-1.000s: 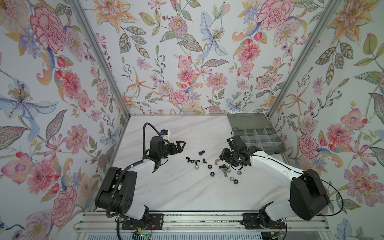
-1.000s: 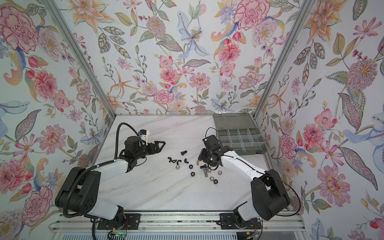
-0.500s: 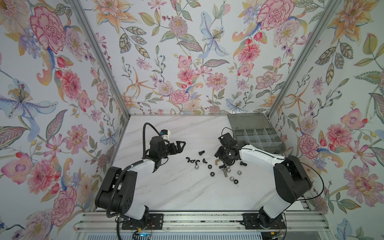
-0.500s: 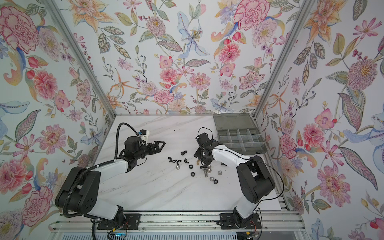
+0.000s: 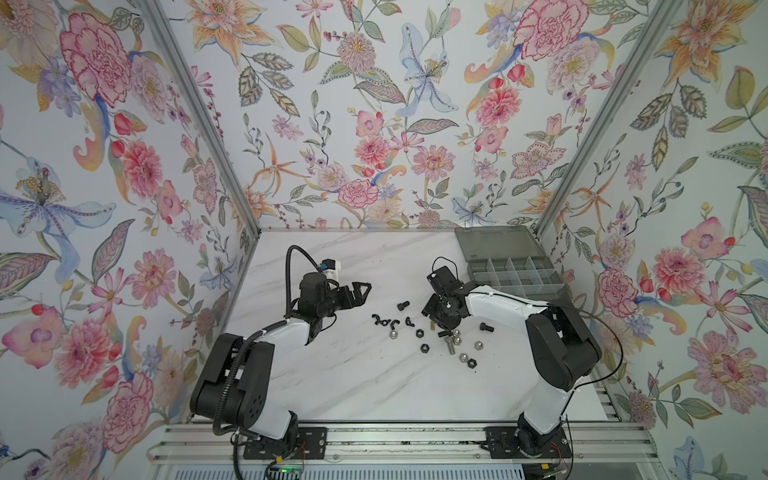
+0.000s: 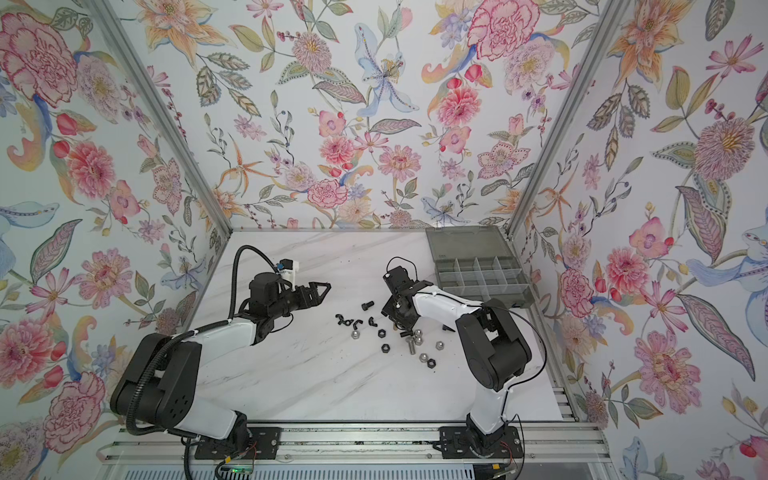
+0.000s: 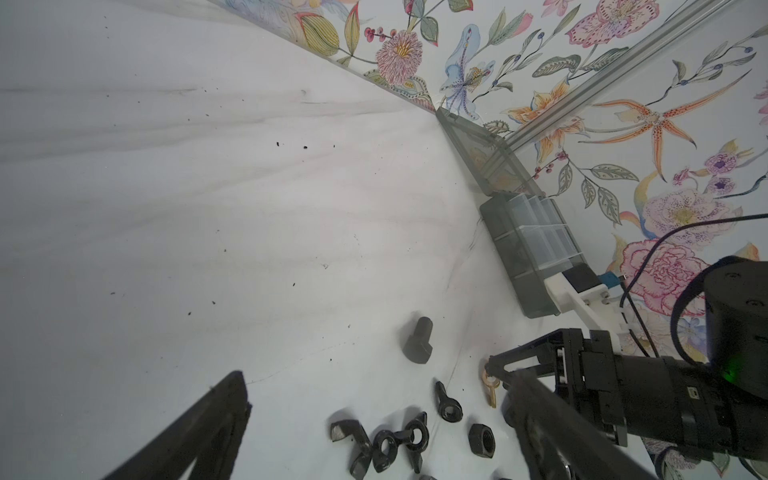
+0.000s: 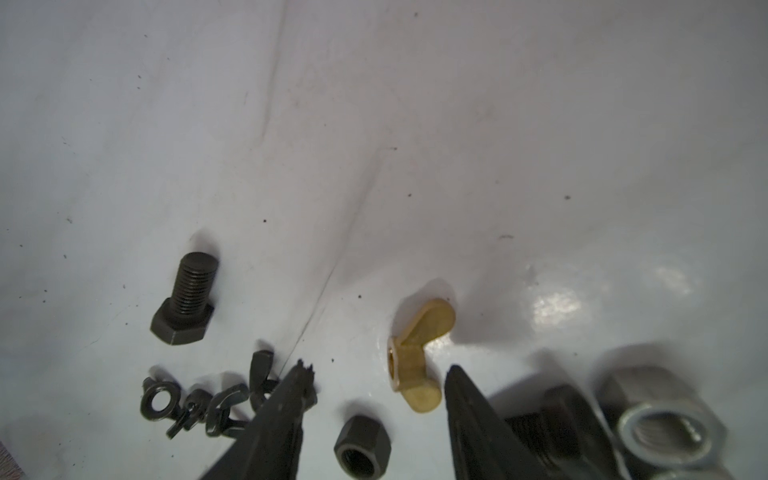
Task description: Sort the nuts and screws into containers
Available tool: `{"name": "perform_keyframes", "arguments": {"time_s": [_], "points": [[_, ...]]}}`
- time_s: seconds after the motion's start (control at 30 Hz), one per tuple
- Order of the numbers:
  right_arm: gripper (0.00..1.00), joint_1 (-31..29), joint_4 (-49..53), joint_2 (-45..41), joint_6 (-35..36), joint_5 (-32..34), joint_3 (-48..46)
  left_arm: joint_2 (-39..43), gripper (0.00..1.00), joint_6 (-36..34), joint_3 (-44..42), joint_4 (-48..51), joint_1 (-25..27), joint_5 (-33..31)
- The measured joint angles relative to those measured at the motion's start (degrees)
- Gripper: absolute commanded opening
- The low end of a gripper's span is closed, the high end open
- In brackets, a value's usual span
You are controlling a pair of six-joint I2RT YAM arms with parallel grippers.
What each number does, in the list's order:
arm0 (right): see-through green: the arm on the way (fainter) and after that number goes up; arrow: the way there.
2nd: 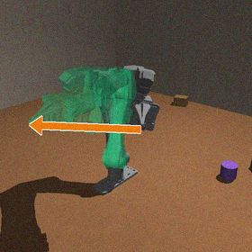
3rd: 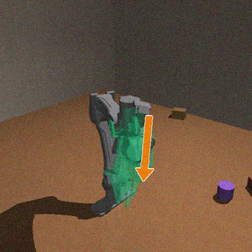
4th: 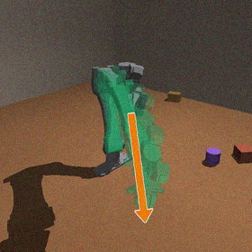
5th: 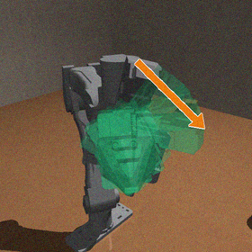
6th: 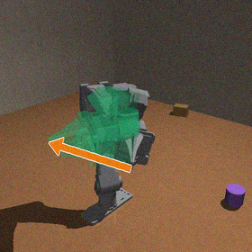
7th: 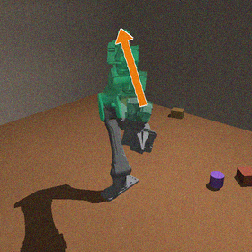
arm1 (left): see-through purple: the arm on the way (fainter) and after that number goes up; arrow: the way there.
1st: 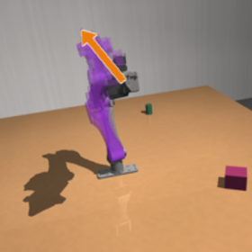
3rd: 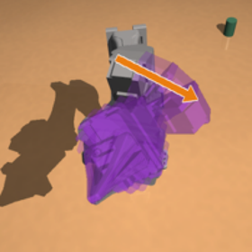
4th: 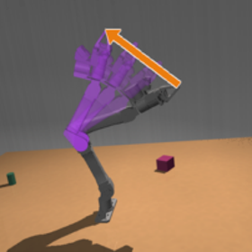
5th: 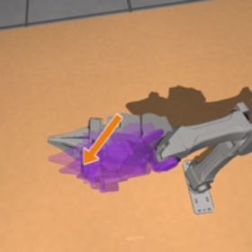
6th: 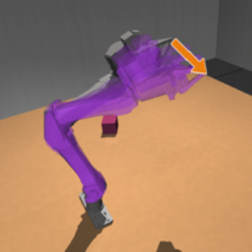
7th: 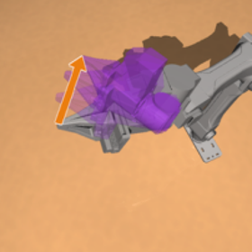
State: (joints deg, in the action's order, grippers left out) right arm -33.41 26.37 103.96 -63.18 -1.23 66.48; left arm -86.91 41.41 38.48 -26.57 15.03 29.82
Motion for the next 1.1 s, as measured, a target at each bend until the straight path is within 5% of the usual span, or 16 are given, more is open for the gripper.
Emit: {"name": "perform_keyframes", "arguments": {"time_s": [0.53,1.1], "points": [[0.41,0.0,0.0,1.9,-0.3,-0.9,0.3,0.0,0.99,0.0,0.0,0.0,0.0,0.0],[0.10,0.0,-0.1,2.1,1.3,-0.2,0.2,0.0,0.99,0.0,0.0,0.0,0.1,0.0]]}}
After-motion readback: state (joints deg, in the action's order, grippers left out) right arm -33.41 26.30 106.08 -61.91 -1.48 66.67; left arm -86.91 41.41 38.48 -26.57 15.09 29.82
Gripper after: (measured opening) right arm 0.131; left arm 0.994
